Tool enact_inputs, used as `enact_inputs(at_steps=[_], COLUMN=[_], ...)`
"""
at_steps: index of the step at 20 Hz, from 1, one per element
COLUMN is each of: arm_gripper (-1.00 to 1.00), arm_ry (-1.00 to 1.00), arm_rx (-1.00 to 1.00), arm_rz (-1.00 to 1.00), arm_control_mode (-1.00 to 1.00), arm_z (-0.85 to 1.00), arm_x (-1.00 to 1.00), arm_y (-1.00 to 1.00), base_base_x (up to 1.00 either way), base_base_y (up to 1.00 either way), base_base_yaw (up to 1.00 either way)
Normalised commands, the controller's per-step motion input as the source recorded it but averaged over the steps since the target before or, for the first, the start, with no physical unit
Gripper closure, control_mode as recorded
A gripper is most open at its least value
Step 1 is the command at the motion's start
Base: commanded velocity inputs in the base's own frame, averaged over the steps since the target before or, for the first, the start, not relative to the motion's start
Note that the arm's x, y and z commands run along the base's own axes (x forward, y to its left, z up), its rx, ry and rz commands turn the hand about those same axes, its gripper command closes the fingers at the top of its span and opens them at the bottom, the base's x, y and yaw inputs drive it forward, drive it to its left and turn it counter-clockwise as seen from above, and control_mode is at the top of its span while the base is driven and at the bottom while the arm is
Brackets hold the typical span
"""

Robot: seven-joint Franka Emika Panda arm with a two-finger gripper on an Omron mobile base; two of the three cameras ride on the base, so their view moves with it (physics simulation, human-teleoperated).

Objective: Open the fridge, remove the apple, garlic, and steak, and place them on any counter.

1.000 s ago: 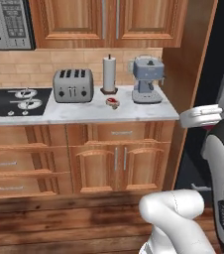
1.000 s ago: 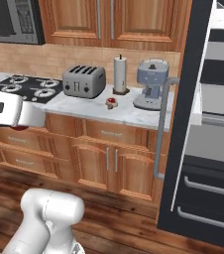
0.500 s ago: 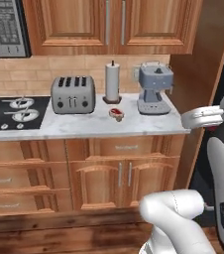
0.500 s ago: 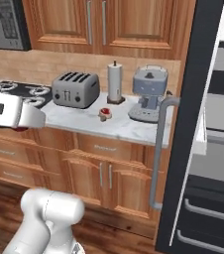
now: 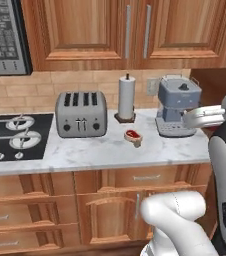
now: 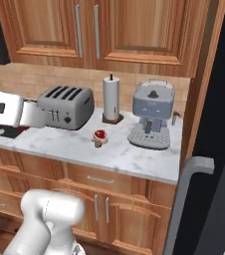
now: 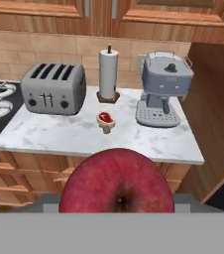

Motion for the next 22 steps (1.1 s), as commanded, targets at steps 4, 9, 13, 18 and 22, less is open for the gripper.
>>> enact_inputs(at_steps=[4, 9, 13, 18, 22], arm_gripper=[1.00, 1.00, 1.00, 1.00, 1.00], arm_ry=[0.00, 0.00, 0.00, 0.00, 0.00], arm_rx=[0.00, 0.00, 0.00, 0.00, 0.00], arm_rz=[0.00, 0.00, 0.00, 0.00, 0.00], arm_control_mode=[1.00, 1.00, 1.00, 1.00, 1.00], arm_z=[0.00, 0.00, 0.00, 0.00, 0.00], arm_x=[0.00, 0.00, 0.00, 0.00, 0.00], arm_y=[0.00, 0.00, 0.00, 0.00, 0.00], base_base_x=[0.68, 0.45, 0.40, 0.38, 0.27], base_base_y=[0.41, 0.18, 0.14, 0.08, 0.02], base_base_yaw=[-0.07, -0.07, -0.07, -0.07, -0.05])
